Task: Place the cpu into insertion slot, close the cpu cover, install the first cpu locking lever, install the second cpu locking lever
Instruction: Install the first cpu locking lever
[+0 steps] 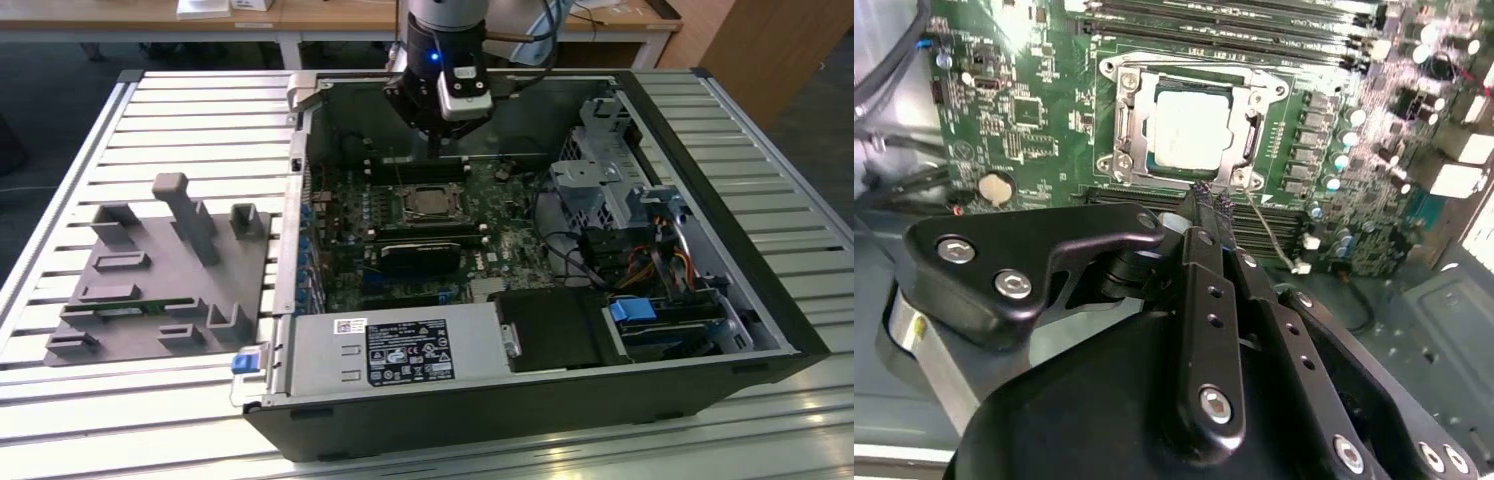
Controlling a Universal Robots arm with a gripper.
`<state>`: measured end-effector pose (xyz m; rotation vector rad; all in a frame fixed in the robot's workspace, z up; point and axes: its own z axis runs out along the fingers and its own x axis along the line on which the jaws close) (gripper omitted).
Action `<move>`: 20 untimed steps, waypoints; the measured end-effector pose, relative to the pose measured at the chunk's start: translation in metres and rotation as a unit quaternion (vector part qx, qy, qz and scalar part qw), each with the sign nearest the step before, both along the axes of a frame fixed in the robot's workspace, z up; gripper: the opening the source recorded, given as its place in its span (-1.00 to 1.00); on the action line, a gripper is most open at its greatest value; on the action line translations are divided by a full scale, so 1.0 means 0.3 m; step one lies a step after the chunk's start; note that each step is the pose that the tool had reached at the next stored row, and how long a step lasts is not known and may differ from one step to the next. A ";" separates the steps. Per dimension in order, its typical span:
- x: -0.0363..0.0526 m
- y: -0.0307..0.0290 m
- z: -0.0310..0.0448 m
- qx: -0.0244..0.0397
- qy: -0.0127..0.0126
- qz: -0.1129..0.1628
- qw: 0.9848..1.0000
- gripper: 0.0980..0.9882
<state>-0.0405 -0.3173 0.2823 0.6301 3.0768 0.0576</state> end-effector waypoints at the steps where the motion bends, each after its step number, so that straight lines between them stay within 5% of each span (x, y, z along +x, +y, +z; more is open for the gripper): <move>1: 0.000 0.000 0.000 0.000 0.000 0.007 1.000 -0.98; 7: 0.000 0.000 0.000 0.000 0.000 0.050 0.999 -0.98; 13: 0.000 0.000 0.000 0.000 0.000 0.091 0.996 -0.98; 20: 0.000 0.000 0.000 0.000 0.000 0.151 0.988 -0.98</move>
